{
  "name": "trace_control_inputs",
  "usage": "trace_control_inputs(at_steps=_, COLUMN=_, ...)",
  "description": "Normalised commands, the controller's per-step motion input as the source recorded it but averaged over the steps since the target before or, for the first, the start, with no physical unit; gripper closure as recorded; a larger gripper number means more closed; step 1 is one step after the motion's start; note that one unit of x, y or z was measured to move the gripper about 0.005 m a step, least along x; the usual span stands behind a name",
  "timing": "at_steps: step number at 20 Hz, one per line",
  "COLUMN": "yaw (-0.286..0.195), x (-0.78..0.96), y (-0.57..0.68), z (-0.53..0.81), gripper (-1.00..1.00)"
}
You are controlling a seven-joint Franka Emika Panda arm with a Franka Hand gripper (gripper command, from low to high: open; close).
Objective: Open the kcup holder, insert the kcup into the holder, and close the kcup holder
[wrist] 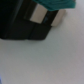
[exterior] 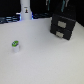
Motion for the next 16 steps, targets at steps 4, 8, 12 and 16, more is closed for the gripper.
trace_control_inputs(at_steps=4, yaw=-0.193, x=-0.32, y=0.66, z=-0.02, gripper=-1.0)
trace_control_inputs(at_steps=8, yaw=-0.2, x=-0.33, y=0.59, z=-0.16, gripper=-1.0)
trace_control_inputs(at_steps=12, yaw=-0.181, x=-0.31, y=0.53, z=-0.29, gripper=-1.0)
trace_control_inputs(at_steps=16, yaw=-0.15, x=-0.23, y=0.49, z=-0.36, gripper=-1.0)
